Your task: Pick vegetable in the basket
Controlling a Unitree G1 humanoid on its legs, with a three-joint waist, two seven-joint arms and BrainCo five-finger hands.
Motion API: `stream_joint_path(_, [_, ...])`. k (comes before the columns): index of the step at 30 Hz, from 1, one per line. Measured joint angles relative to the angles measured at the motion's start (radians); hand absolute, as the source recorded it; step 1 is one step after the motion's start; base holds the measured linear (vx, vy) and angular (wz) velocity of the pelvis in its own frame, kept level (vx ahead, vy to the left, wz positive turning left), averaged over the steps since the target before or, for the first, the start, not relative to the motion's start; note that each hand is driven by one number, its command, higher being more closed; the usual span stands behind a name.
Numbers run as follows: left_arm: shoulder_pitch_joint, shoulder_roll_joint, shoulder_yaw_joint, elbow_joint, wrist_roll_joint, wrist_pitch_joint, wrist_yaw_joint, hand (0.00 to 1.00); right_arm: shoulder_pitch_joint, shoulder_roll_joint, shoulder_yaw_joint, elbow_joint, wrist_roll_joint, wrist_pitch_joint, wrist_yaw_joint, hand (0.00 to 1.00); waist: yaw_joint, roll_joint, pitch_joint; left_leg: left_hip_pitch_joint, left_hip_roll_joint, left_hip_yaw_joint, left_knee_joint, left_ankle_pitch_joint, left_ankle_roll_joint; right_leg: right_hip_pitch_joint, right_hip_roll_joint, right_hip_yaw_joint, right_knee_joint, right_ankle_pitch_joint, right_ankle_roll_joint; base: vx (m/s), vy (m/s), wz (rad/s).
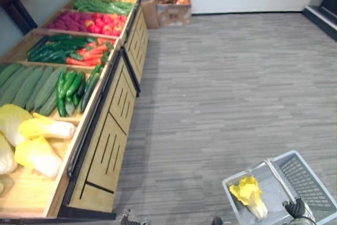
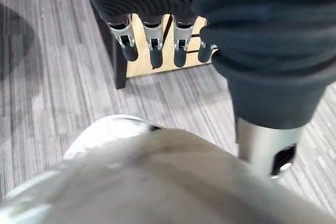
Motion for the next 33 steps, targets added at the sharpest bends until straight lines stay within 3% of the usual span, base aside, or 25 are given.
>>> stream_joint_path(1, [0.010, -0.010, 0.000, -0.006, 0.000, -0.007, 0.004, 0.00, -0.017, -0.012, -0.001, 0.000, 0.001, 0.000, -0.001, 1.00, 0.003, 0.005, 0.003, -0.007, -0.088, -0.141, -0.038, -0.039, -0.017, -0.015, -0.018, 0.037, -0.002, 0.010, 0.003, 0.00, 0.092, -0.73])
stream_joint_path(4, [0.016, -0.027, -0.002, -0.004, 0.000, -0.010, 0.005, 0.00, -0.039, -0.016, -0.002, 0.001, 0.002, 0.000, 0.000, 1.00, 0.007, 0.037, 0.012, 0.014, -0.179, -0.270, -0.176, -0.080, -0.007, -0.037, -0.006, 0.087, -0.008, 0.033, 0.015, 0.04, 0.159, -0.56])
stream_joint_path(6, [0.015, -0.024, -0.002, 0.000, 0.001, -0.009, 0.004, 0.00, -0.046, -0.021, -0.004, 0.001, 0.002, -0.002, 0.000, 1.00, 0.013, 0.047, 0.009, 0.044, -0.193, -0.299, -0.241, -0.130, 0.003, -0.042, -0.005, 0.093, -0.054, 0.062, 0.048, 0.06, 0.194, -0.24])
stream_joint_path(8, [0.005, -0.008, -0.004, -0.004, 0.002, -0.009, 0.004, 0.00, -0.050, -0.019, -0.004, -0.001, 0.003, -0.003, 0.000, 1.00, 0.023, 0.013, 0.023, 0.044, -0.233, -0.283, -0.272, -0.125, 0.012, -0.035, -0.034, 0.096, -0.097, 0.100, 0.062, 0.05, 0.174, -0.08])
stream_joint_path(10, [0.005, 0.005, -0.027, -0.002, 0.004, -0.007, 0.002, 0.00, -0.047, -0.021, -0.008, -0.017, 0.003, -0.002, 0.000, 1.00, 0.022, 0.006, 0.021, 0.045, -0.263, -0.280, -0.294, -0.120, 0.022, -0.046, -0.060, 0.097, -0.099, 0.108, 0.074, 0.04, 0.135, 0.01])
stream_joint_path(18, [-0.003, 0.014, -0.059, 0.016, 0.004, -0.008, 0.002, 0.00, -0.071, -0.018, 0.003, -0.022, 0.003, -0.009, 0.002, 1.00, 0.029, 0.007, 0.014, 0.055, -0.299, -0.264, -0.317, -0.131, 0.043, -0.081, -0.084, 0.106, -0.066, 0.112, 0.084, 0.04, 0.051, -0.11])
stream_joint_path(20, [-0.002, 0.014, -0.060, 0.019, 0.004, -0.007, 0.002, 0.00, -0.083, -0.018, 0.001, -0.021, 0.002, -0.009, 0.002, 1.00, 0.028, 0.007, 0.014, 0.067, -0.300, -0.262, -0.316, -0.150, 0.057, -0.124, -0.088, 0.109, 0.031, 0.087, 0.099, -0.01, 0.044, -0.21])
stream_joint_path(22, [-0.001, 0.014, -0.070, 0.031, 0.004, -0.007, 0.002, 0.00, -0.088, -0.018, -0.020, -0.025, 0.002, -0.008, 0.000, 1.00, 0.024, 0.005, 0.024, 0.097, -0.294, -0.268, -0.310, -0.185, 0.086, -0.248, -0.097, 0.128, 0.336, 0.072, 0.099, -0.08, 0.079, -0.10])
stream_joint_path(24, [0.000, 0.029, -0.075, 0.035, 0.003, -0.006, 0.000, 0.00, -0.071, -0.012, -0.030, -0.031, 0.003, -0.007, 0.000, 1.00, 0.017, -0.006, 0.030, 0.134, -0.313, -0.286, -0.299, -0.201, 0.105, -0.323, -0.124, 0.163, 0.563, 0.104, 0.052, -0.04, 0.079, 0.34])
stream_joint_path(25, [0.007, 0.042, -0.081, 0.034, 0.003, -0.006, -0.001, 0.00, -0.039, 0.006, -0.031, -0.033, 0.004, -0.007, -0.001, 1.00, -0.004, -0.015, 0.038, 0.161, -0.328, -0.325, -0.291, -0.210, 0.123, -0.373, -0.127, 0.217, 0.699, 0.154, 0.005, 0.04, 0.078, 0.73])
stream_joint_path(26, [0.011, 0.050, -0.080, 0.034, 0.002, -0.005, -0.001, 0.00, -0.013, 0.038, -0.031, -0.034, 0.006, -0.003, -0.001, 1.00, -0.010, -0.031, 0.038, 0.175, -0.332, -0.349, -0.280, -0.221, 0.136, -0.407, -0.106, 0.260, 0.784, 0.129, 0.012, 0.06, 0.046, 0.73])
stream_joint_path(28, [0.016, 0.056, -0.062, 0.034, 0.002, -0.003, -0.001, 0.00, -0.004, 0.069, -0.030, -0.036, 0.006, 0.006, -0.001, 1.00, -0.007, -0.038, 0.038, 0.186, -0.329, -0.359, -0.275, -0.233, 0.146, -0.439, -0.080, 0.243, 0.743, 0.061, 0.007, 0.14, 0.023, 0.39])
stream_joint_path(31, [0.024, 0.032, -0.030, 0.032, 0.001, 0.004, 0.000, 0.00, -0.007, 0.071, -0.045, -0.038, 0.006, 0.013, -0.001, 1.00, -0.007, -0.033, 0.044, 0.191, -0.330, -0.378, -0.274, -0.247, 0.147, -0.429, -0.064, 0.166, 0.415, 0.062, 0.008, 0.24, -0.038, 0.27])
stream_joint_path(33, [0.026, 0.017, -0.019, 0.032, 0.001, 0.013, 0.001, 0.00, -0.013, 0.070, -0.062, -0.042, 0.006, 0.022, -0.002, 1.00, -0.005, -0.031, 0.049, 0.208, -0.328, -0.380, -0.262, -0.258, 0.117, -0.402, -0.059, 0.144, 0.221, 0.076, 0.018, 0.36, -0.139, 0.15])
